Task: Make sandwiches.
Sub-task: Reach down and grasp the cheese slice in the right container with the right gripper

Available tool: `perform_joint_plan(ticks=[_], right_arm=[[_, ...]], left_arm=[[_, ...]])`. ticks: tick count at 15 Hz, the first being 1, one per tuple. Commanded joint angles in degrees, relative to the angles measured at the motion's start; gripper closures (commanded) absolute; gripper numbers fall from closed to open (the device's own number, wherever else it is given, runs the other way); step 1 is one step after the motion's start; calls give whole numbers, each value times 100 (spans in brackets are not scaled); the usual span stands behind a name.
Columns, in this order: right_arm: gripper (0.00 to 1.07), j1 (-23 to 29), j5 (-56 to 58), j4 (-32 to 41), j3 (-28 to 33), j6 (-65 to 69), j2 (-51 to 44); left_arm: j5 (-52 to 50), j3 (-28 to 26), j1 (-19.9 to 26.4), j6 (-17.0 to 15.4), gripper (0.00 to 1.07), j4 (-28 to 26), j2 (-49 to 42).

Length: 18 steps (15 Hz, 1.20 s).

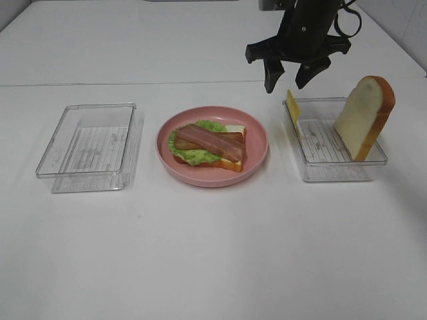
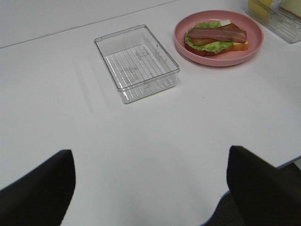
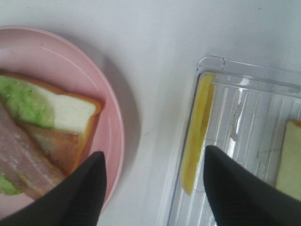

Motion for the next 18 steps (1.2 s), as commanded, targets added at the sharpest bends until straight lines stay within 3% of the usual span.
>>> perform_joint_plan(ticks=[1,9,11,13,15,17,18], right_arm=[[51,-6,-178,-229,-23,92,212],[56,-6,-309,-607,-23,269,527],[65,-6,-275,-642,-23,281,567],[67,-6,-286,-647,-23,281,567],[79,-6,-281,-693,-23,286,567],[101,-6,-275,-693,-23,286,567],[107,-6,-275,-693,-23,286,567]], left_arm=[[-52,11,-17,0,24,0,-132],[-52,11,-17,0,24,0,-132],[-52,11,-17,0,24,0,-132],[-52,11,-17,0,24,0,-132],[-52,11,-17,0,24,0,-132],[-52,11,-17,0,24,0,-132],[-52,11,-17,0,24,0,-132]])
